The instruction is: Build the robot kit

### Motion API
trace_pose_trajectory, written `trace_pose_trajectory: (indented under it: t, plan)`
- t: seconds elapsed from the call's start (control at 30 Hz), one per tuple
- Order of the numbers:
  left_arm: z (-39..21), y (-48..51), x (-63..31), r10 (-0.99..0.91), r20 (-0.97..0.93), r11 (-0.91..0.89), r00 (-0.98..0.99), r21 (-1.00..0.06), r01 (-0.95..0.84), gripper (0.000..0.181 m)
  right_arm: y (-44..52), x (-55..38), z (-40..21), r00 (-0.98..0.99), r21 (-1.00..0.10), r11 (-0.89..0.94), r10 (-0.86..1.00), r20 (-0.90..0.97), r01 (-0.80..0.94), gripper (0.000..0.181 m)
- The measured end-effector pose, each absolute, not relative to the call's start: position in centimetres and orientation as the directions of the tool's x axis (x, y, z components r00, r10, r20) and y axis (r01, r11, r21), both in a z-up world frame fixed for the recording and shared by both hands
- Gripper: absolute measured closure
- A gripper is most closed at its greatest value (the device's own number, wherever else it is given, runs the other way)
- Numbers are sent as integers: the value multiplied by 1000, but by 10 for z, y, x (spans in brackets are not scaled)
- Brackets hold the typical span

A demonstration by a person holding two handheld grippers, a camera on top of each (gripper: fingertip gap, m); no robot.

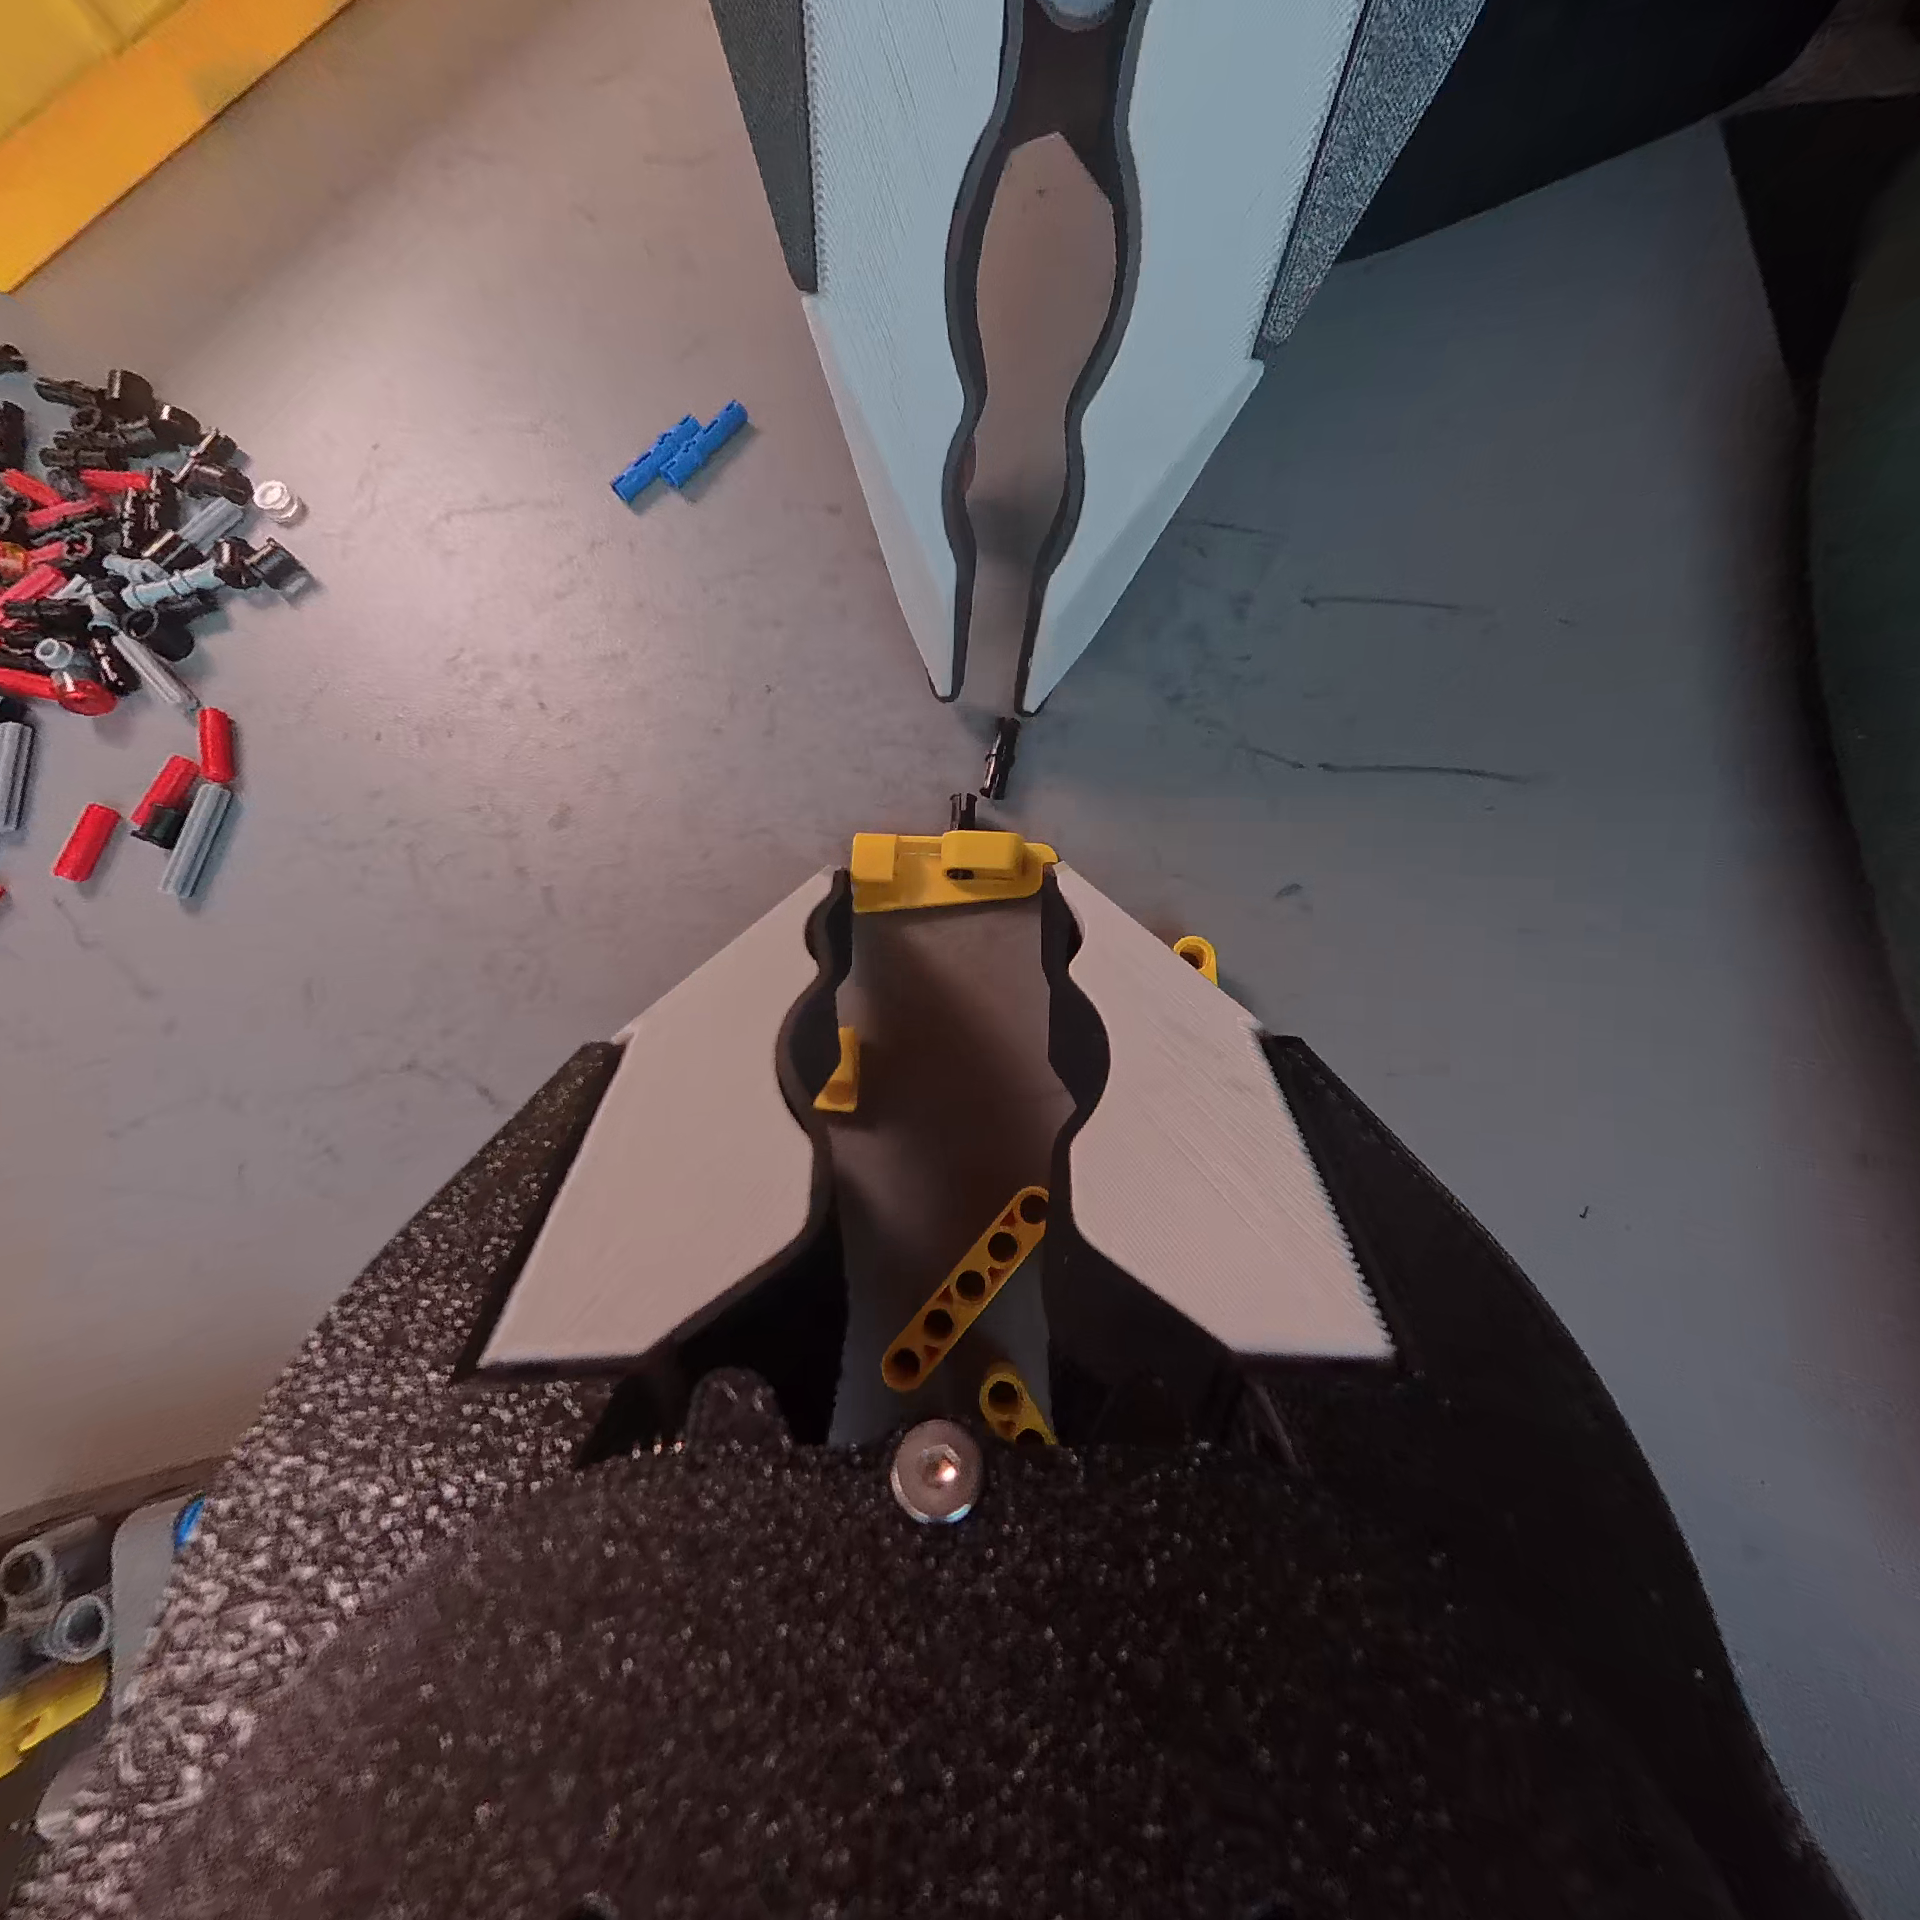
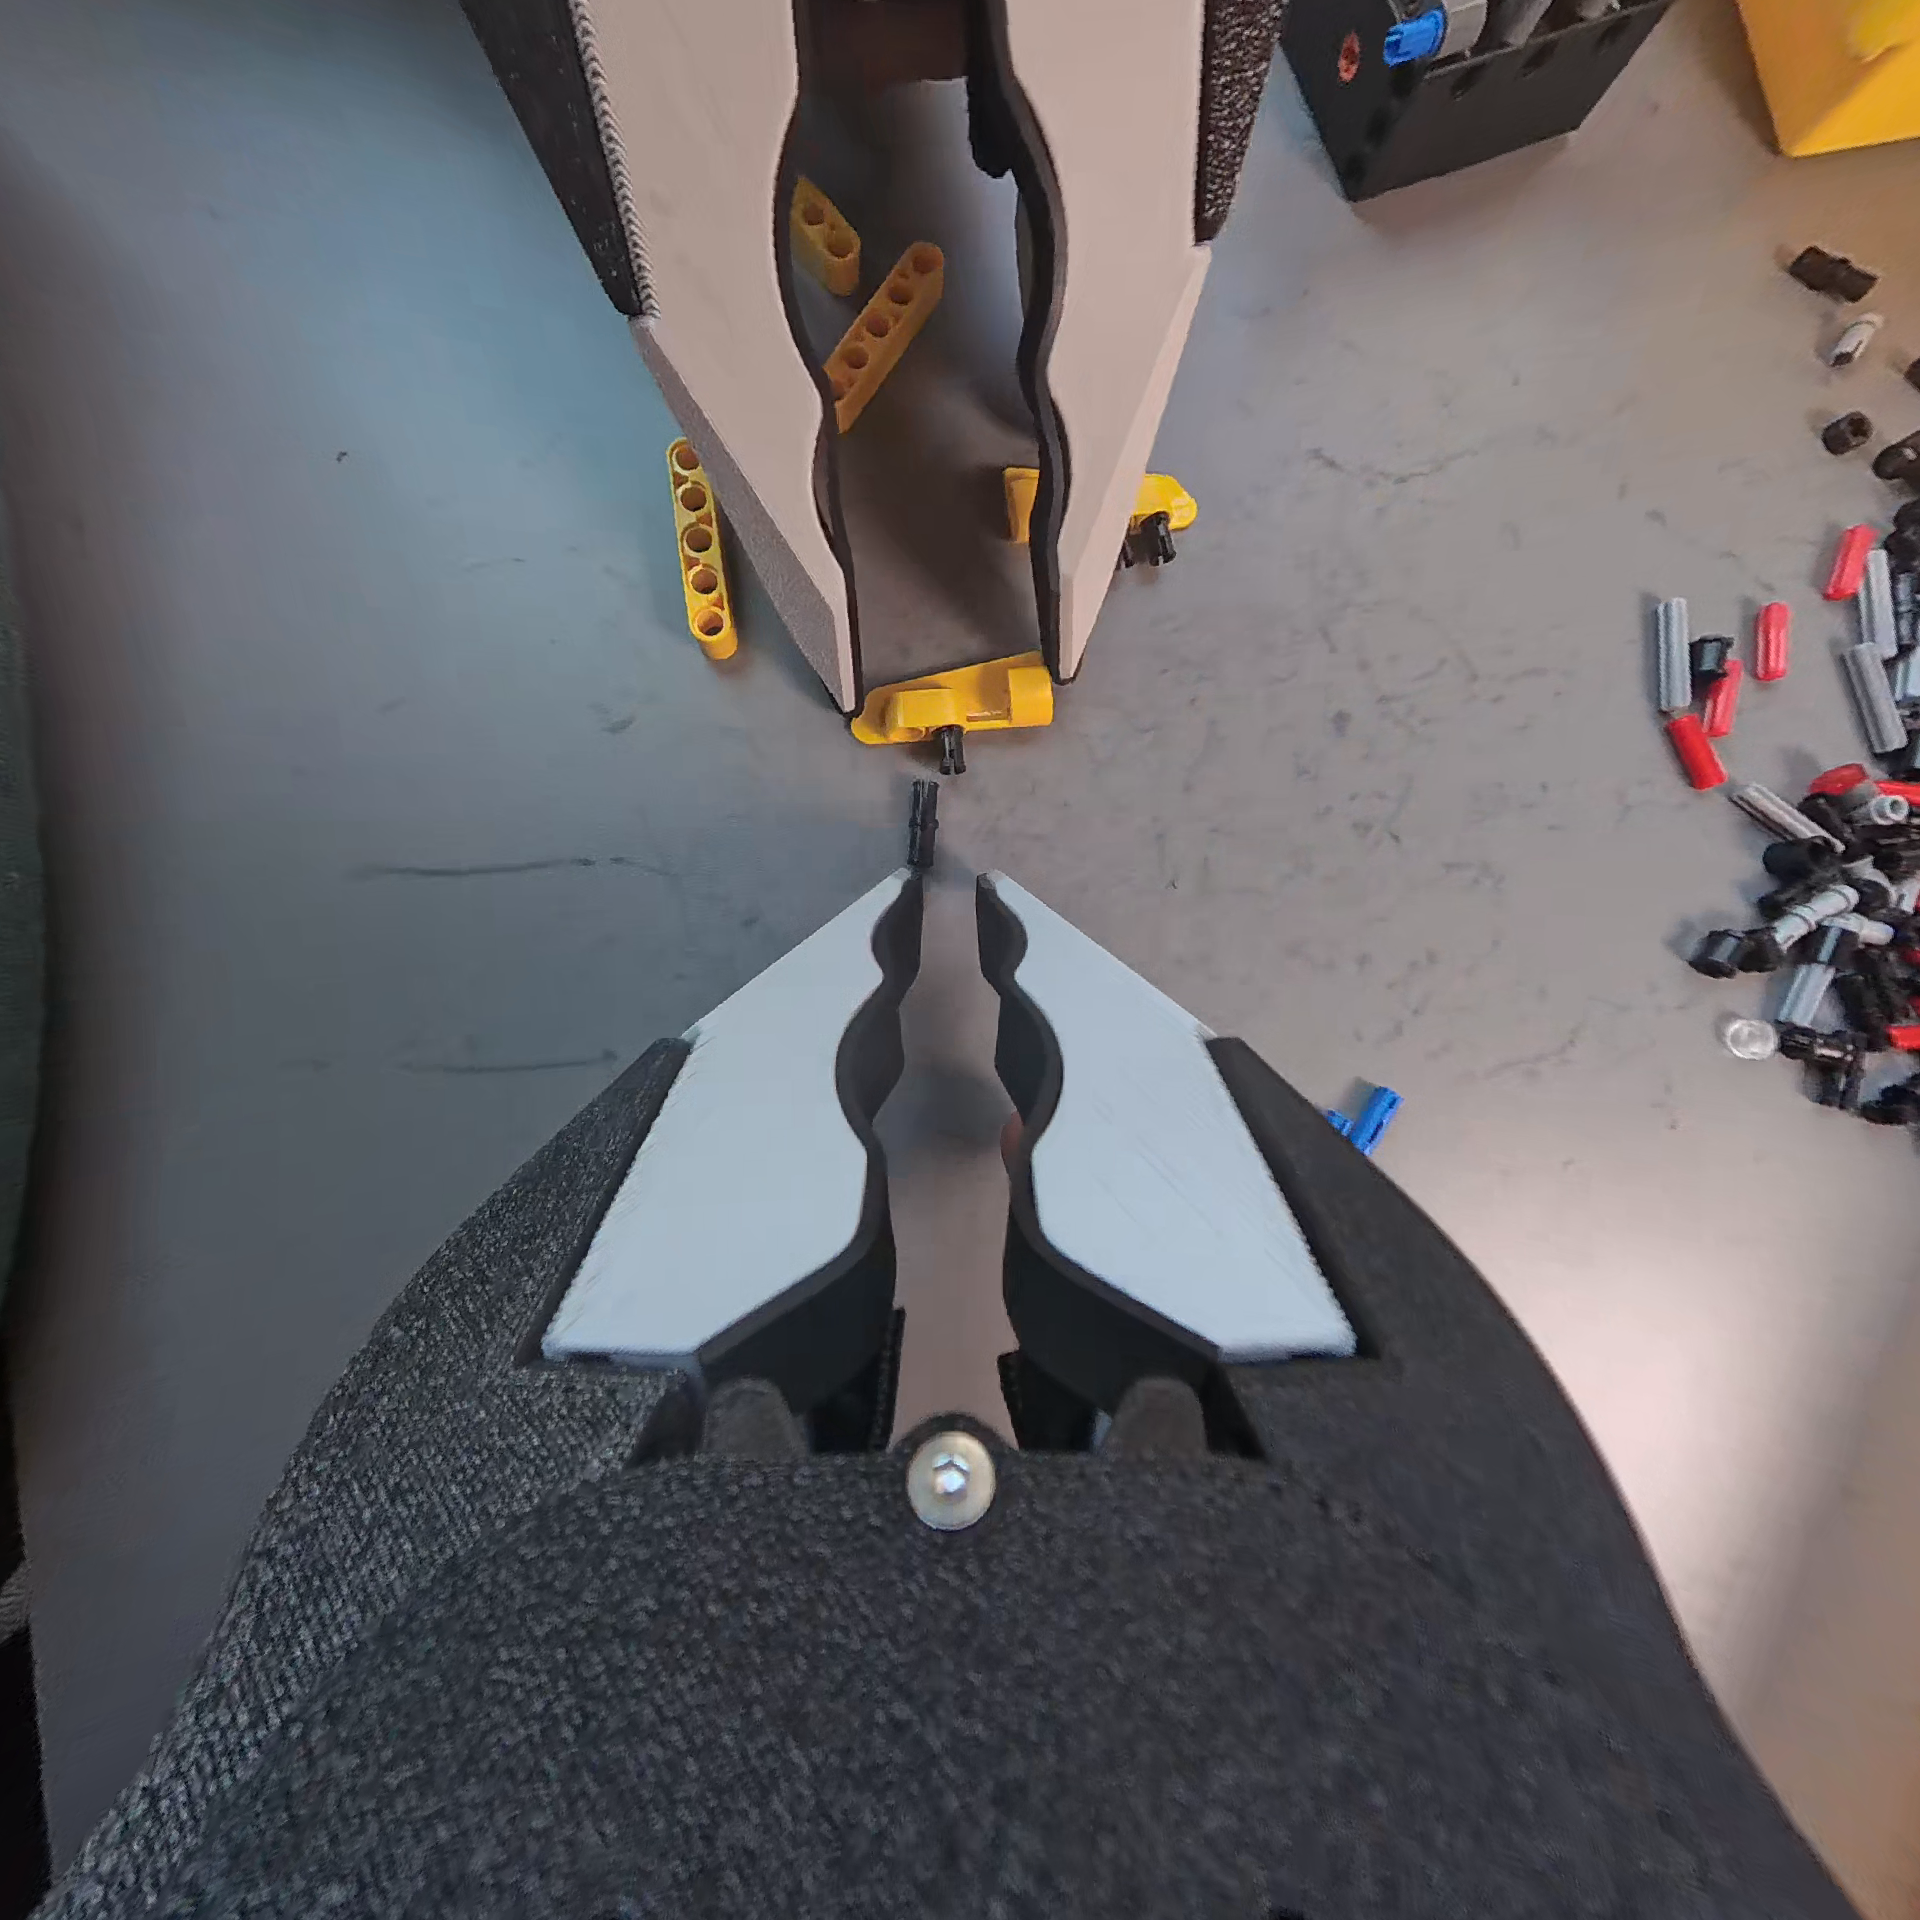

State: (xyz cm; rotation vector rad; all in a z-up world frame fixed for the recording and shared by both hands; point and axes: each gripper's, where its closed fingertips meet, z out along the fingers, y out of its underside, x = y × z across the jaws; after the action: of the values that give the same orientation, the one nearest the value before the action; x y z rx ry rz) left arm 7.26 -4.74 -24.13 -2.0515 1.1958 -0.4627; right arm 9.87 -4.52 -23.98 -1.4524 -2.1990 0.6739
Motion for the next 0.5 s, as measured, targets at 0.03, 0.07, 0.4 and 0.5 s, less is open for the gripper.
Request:
trace_pose_trajectory:
  t: [0.03,0.07,0.4,0.5]
  plan:
    - [-241,-48,73,-859,-39,-327,511,-726,-605,146,-45,98,-240,-351,-604,317,934,66,732,172]
    - [-241,-48,73,-857,-35,-331,513,-727,-602,146,-46,97,-240,-340,-607,301,939,53,736,172]
    - [-237,-45,72,-850,3,-354,527,-743,-568,142,-51,97,-235,-266,-641,178,963,-42,746,171]
    - [-240,-46,74,-856,11,-360,517,-731,-580,143,-54,95,-238,-240,-637,152,969,-53,756,171]
